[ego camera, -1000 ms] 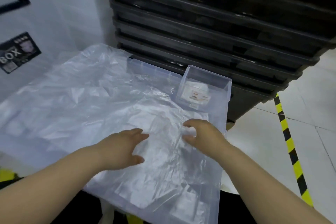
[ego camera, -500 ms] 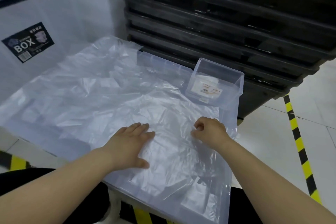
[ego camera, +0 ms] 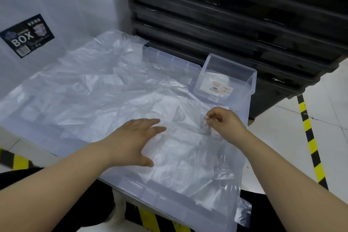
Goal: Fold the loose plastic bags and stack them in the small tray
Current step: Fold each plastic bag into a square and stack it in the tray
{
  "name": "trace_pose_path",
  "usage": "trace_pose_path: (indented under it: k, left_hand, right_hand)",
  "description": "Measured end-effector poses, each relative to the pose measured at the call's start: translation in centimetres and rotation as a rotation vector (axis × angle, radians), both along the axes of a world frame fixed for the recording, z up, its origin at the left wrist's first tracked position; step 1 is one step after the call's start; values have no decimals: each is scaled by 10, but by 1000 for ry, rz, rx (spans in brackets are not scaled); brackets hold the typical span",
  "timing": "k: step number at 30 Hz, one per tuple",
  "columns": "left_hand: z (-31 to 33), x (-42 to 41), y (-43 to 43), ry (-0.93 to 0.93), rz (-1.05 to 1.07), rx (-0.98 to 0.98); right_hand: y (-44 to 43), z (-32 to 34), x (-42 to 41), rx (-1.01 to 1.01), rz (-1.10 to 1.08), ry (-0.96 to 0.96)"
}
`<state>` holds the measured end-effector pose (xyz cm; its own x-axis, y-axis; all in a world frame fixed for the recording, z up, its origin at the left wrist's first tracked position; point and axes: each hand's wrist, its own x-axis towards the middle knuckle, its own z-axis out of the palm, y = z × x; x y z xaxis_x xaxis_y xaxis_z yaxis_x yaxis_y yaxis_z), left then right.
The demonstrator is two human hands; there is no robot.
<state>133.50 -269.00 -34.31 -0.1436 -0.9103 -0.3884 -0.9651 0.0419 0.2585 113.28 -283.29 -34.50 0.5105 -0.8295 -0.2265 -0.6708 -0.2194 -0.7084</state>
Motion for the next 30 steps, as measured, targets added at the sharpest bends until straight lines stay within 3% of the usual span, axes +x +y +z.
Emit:
trace_pose_path:
  k: [4, 7, 9, 12, 14, 16, 18, 21, 23, 26, 30]
  left_hand:
    - [-2, -7, 8, 13, -107, 88]
    - [-9, -15, 12, -42, -152, 88]
    - [-11, -19, 13, -61, -161, 50]
    - [-10, -22, 15, -51, -158, 2]
    - [-11, -19, 16, -40, -149, -73]
    - [-9, -17, 16, -60, -134, -129]
    - [-11, -15, 13, -44, -128, -188]
    - [-18, -10, 17, -34, -140, -311]
    - [-12, -12, 19, 4, -136, -259]
    - [-17, -14, 19, -92, -144, -184]
    - [-15, -13, 19, -38, -44, -147]
  right_hand:
    - [1, -13, 1, -71, -9, 111]
    - [5, -16, 0, -346, 81, 245]
    - [17, -11, 5, -525, 125, 199]
    - [47, 1, 16, -577, 286, 110]
    - [71, 2, 21, -481, 493, 160]
    - [91, 2, 21, -307, 575, 204]
    - [104, -3, 15, -303, 619, 262]
    - [112, -7, 14, -422, 564, 260]
    - [112, -9, 17, -518, 498, 262]
    - [106, -9, 15, -376, 472, 314]
    - [89, -2, 9, -138, 363, 184]
